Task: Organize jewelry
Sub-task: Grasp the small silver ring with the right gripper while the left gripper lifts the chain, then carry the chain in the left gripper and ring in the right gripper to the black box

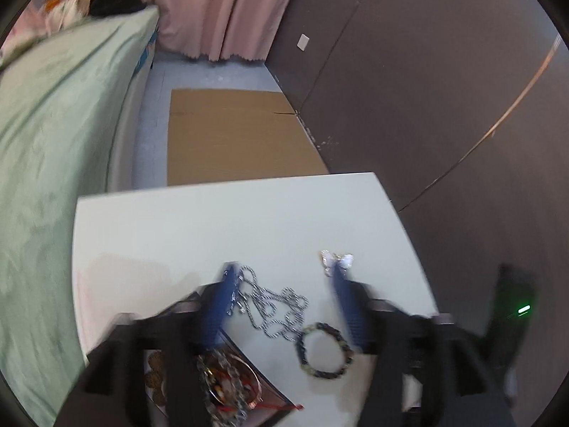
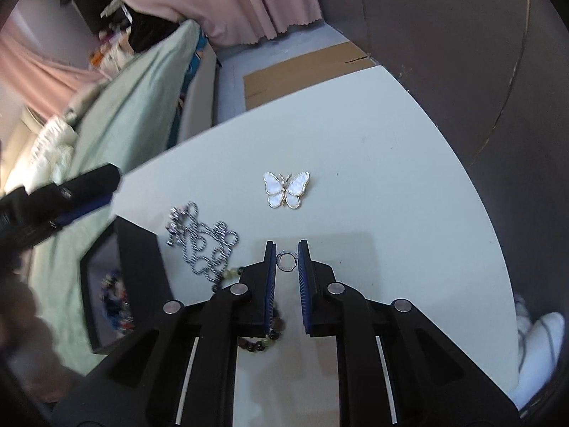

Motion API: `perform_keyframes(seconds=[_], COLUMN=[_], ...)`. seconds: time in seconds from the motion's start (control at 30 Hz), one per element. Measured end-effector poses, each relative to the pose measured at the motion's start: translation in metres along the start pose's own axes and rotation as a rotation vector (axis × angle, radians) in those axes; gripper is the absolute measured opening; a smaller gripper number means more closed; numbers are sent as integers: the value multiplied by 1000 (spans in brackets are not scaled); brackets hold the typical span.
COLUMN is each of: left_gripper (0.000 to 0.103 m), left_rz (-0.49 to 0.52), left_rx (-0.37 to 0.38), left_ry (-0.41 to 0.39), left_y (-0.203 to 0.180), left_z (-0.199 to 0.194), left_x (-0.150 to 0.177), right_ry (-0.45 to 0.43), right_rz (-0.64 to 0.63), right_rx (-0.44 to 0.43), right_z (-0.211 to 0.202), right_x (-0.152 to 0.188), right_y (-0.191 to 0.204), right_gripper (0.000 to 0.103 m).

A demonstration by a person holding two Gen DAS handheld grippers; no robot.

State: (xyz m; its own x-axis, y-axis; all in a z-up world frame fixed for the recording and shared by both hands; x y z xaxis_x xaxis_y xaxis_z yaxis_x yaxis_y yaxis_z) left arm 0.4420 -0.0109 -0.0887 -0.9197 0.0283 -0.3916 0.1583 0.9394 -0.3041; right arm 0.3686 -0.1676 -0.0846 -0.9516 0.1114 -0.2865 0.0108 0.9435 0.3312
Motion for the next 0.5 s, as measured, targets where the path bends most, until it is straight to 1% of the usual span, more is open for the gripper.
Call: perform_keyframes(seconds=[0.07, 0.13, 0.17, 0.27, 0.37, 0.4, 0.5], left_gripper=[63, 60, 56, 54, 53, 53, 45], left_rz=[10, 9, 19, 71, 123, 154, 184], left_rx=[-37, -52, -71, -142, -196, -236, -277], left_ry=[15, 55, 73, 132, 210, 244, 325], left_y=[-1, 0, -1, -6, -10, -13, -13], left_z=[6, 16, 21, 33, 46, 53, 70], left_x=[-4, -8, -10, -18, -26, -29, -32], right_ry=[-3, -6, -10, -27, -39, -41, -46], right_rz=[10, 22, 27, 34, 34, 36, 43], right_rx=[-32, -62, -75, -109, -134, -141, -165], right_z=[-5, -10, -13, -25, -34, -36, -43], right_x=[-4, -8, -11, -12, -13, -13, -12], right_y=[-3, -6, -8, -13, -17, -19, -25], right_gripper=[13, 13, 13, 13, 13, 13, 13])
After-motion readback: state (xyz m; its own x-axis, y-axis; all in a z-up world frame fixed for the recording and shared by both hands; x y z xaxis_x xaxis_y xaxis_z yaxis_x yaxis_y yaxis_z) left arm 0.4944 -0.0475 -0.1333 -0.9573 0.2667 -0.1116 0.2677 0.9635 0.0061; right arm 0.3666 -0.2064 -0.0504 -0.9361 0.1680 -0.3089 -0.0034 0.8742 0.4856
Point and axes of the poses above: each gripper's, at about its wrist camera, not at the fingertips, and z roughly the way its jaws point, y to its left, x to its underside, the point moved 1 cm from there along z, roughly the way its jaws point, and after that the axes turned 9 degrees about y, right-handed, at the moved point
